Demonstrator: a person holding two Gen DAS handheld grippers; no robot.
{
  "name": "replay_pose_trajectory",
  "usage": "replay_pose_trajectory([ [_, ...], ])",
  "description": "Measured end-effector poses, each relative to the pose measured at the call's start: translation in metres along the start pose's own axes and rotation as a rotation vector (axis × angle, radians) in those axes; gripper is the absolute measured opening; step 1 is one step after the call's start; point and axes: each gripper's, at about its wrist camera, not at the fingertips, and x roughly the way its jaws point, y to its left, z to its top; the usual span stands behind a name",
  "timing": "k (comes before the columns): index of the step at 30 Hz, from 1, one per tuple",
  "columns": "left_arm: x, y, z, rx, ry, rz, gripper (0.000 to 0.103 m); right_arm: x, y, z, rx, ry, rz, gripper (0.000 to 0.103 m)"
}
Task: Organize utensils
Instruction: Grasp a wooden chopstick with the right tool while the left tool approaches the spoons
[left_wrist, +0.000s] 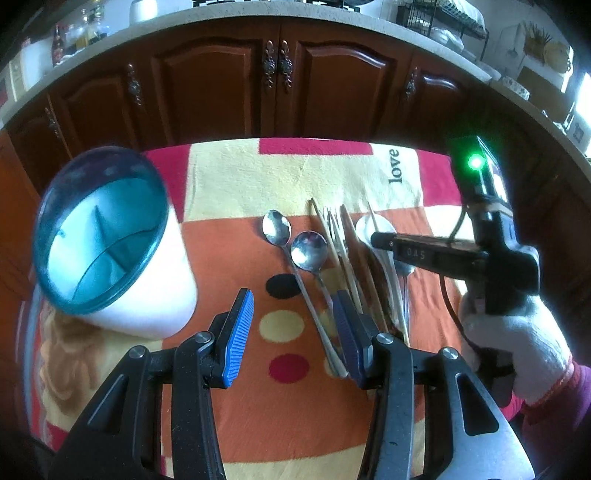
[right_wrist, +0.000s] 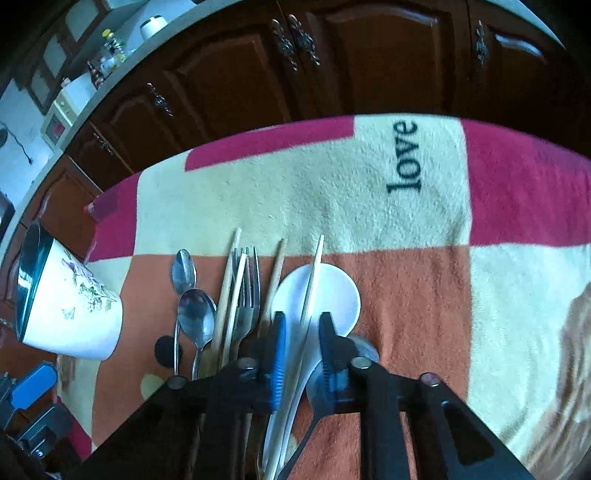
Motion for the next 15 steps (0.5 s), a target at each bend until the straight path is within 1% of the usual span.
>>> replay_pose_trajectory([
  [1,0.005,-0.002,0.003,-0.001,0.008,-0.002,0.044,0.002,-0.003,-0.001,0.009,0.008,0.029,0.007],
  [2,0.011,-0.003,0.006,-0.004,0.017,-0.001,0.044,0.0,-0.004,-0.003,0.008,0.004,0.04,0.007],
  [4,0.022,-0.005,0.011,-0.014,0.04,-0.005,0.044,-0.007,-0.008,-0.007,0.002,-0.021,0.045,0.007],
  [8,0.049,-0.009,0.018,-0.036,0.095,-0.015,0.044,-0.026,-0.021,-0.018,0.036,-0.058,0.065,0.005],
  [13,0.071,-0.005,0.024,-0.075,0.122,0.015,0.044,-0.035,-0.037,-0.025,0.072,-0.062,0.11,0.005],
  [15,0.078,-0.004,0.025,-0.077,0.13,0.034,0.044,-0.036,-0.039,-0.026,0.071,-0.067,0.109,0.005],
])
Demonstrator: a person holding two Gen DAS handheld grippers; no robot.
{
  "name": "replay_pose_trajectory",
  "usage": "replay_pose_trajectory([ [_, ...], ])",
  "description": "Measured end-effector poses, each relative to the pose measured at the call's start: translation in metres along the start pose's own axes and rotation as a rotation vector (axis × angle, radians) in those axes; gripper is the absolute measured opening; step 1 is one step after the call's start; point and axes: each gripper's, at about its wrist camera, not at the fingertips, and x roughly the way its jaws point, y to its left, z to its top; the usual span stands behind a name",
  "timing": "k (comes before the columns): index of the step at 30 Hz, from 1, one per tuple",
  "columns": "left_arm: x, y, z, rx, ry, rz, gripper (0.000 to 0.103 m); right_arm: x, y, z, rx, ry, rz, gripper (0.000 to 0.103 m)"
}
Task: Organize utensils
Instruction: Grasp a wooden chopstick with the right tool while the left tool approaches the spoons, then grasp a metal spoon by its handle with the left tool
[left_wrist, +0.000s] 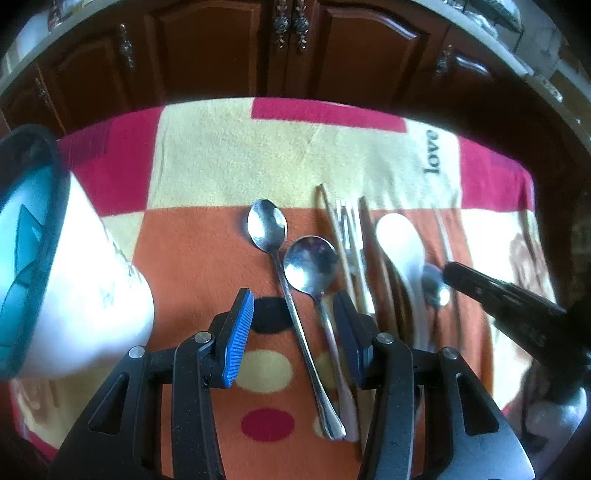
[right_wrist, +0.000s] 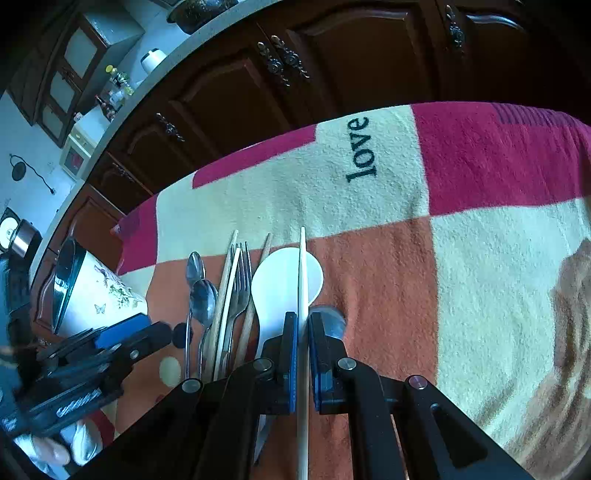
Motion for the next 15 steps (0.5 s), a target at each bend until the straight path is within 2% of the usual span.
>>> replay_pose_trajectory([
  [4,0.012,0.007,0.007,-0.033,0.018,0.003,0.044,-0.004,-0.004,-0.002,0.0,-0.016,-0.02,0.005],
  [8,0.016,0.016,0.017,-0.075,0.0,0.016,0.044,-0.012,-0.011,-0.005,0.008,-0.037,-0.024,0.005],
  [15,0.029,0.026,0.035,-0.141,-0.024,0.103,0.044,-0.013,-0.017,-0.008,0.008,-0.038,-0.015,0.005],
])
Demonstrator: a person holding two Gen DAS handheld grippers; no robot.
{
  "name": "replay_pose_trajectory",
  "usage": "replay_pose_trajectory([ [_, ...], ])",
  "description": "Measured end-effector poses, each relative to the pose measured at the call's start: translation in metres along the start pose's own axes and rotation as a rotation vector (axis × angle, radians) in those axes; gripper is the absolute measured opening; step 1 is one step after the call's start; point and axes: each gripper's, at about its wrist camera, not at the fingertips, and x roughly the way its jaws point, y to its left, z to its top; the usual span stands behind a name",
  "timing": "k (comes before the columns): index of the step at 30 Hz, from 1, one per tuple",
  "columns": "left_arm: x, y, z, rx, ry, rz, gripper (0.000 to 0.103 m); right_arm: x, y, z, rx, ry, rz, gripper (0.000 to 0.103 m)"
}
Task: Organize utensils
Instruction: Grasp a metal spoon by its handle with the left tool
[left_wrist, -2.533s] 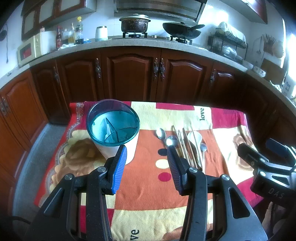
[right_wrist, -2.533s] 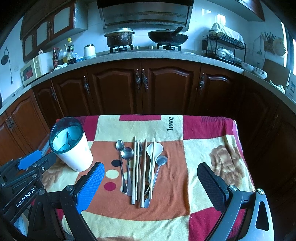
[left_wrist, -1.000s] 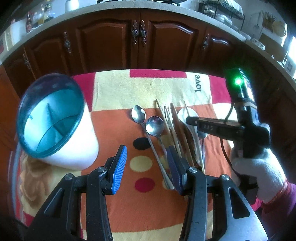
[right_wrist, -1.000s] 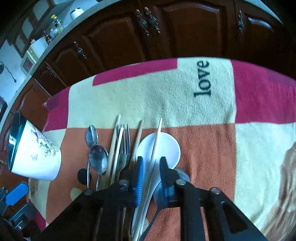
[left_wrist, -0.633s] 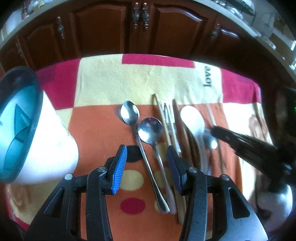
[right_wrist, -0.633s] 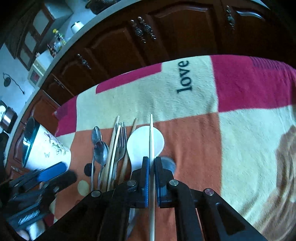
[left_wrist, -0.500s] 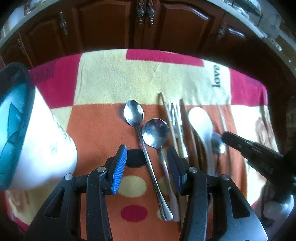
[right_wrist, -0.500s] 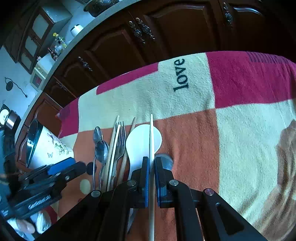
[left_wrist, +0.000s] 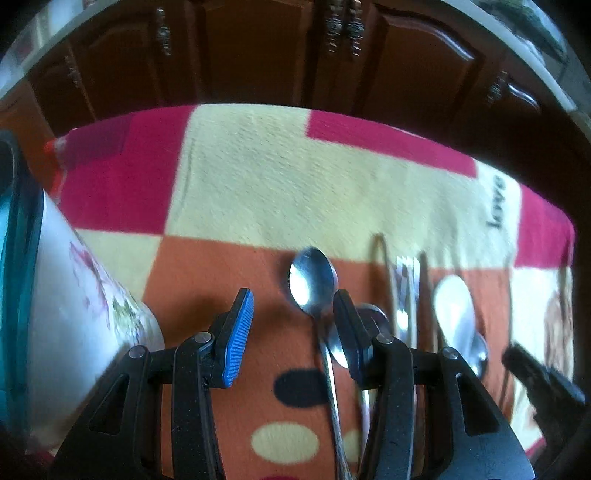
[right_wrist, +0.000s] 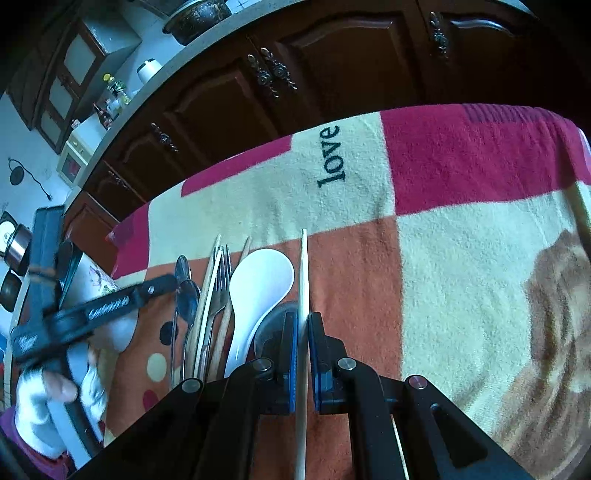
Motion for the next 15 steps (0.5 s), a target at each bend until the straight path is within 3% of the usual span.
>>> replay_pose_trajectory([
  [3,0.008,0.002,0.006,-0.011,-0.004,0.03,0.044,0.001,-0.005,-0.001,0.003,0.006,0.004,0.005],
  [9,0.023,0.003,0.012,0.003,0.018,0.008,0.044,0.009,-0.012,-0.002,0.013,0.026,0.012,0.005],
  [12,0.023,0.002,0.013,0.006,0.014,-0.033,0.03,0.016,-0.012,-0.001,0.012,0.038,0.013,0.005],
  [14,0.025,-0.002,0.014,0.017,0.012,-0.056,0.012,0.019,-0.01,0.0,0.007,0.04,0.013,0.005],
  [15,0.025,-0.006,0.013,0.021,0.007,-0.058,0.01,0.02,-0.011,0.0,0.011,0.036,0.017,0.005],
])
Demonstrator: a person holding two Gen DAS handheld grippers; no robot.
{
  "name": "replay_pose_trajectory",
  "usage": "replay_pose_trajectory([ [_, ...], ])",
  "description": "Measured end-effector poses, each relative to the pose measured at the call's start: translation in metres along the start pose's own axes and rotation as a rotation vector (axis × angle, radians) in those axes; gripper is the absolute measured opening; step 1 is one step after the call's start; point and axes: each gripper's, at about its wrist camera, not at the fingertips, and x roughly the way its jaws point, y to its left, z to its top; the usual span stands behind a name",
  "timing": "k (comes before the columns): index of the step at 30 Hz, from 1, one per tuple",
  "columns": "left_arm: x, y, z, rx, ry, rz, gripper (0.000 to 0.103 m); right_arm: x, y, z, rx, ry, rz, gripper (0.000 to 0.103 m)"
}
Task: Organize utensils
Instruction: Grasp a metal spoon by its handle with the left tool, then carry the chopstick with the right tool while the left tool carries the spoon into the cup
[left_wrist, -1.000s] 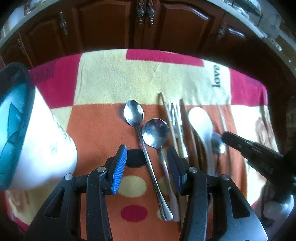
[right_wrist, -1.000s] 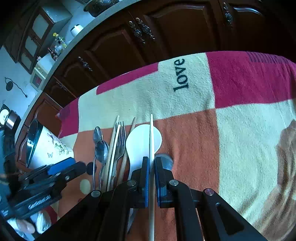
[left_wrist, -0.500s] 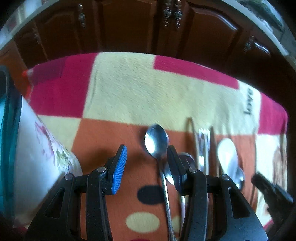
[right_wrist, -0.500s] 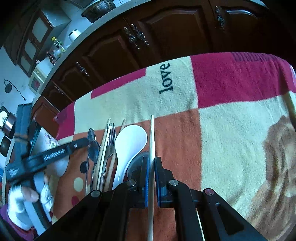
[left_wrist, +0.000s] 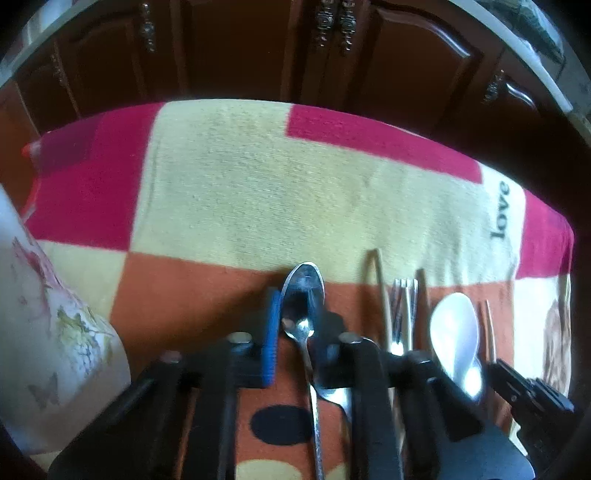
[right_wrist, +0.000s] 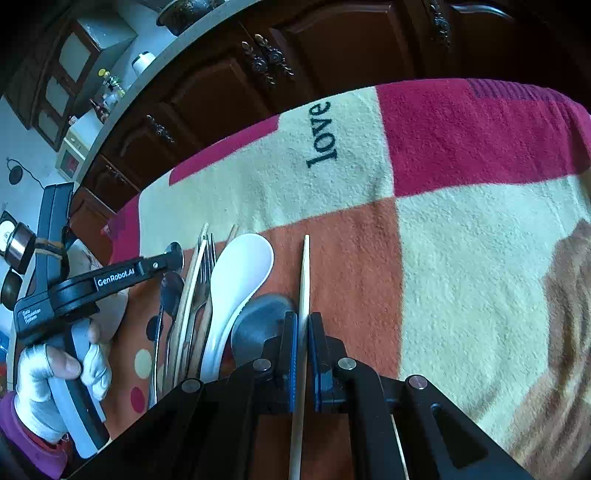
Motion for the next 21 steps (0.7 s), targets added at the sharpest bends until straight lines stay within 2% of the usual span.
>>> replay_pose_trajectory([
  [3,-0.003,-0.004,-0.001,-0.008,-0.018,-0.035,0.002,0.0,0.0,0.0,0.01,-0.004,0.006,0.005],
  [8,-0.023,0.002,-0.018,-0.007,-0.018,-0.098,0.002,-0.017,-0.001,-0.006,0.019,-0.04,0.021,0.004],
  [14,-0.071,0.006,-0.04,0.01,-0.06,-0.166,0.001,-0.046,0.008,-0.012,0.015,-0.084,0.036,0.004],
  [17,-0.091,0.005,-0.043,0.032,-0.083,-0.19,0.001,-0.047,0.01,-0.012,-0.004,-0.07,0.001,0.004],
  [19,-0.099,0.006,-0.045,0.033,-0.092,-0.204,0.001,-0.041,0.009,-0.01,0.001,-0.069,-0.066,0.004],
  [21,-0.106,0.009,-0.05,0.035,-0.095,-0.213,0.001,-0.031,0.008,-0.006,-0.003,-0.04,-0.076,0.007],
])
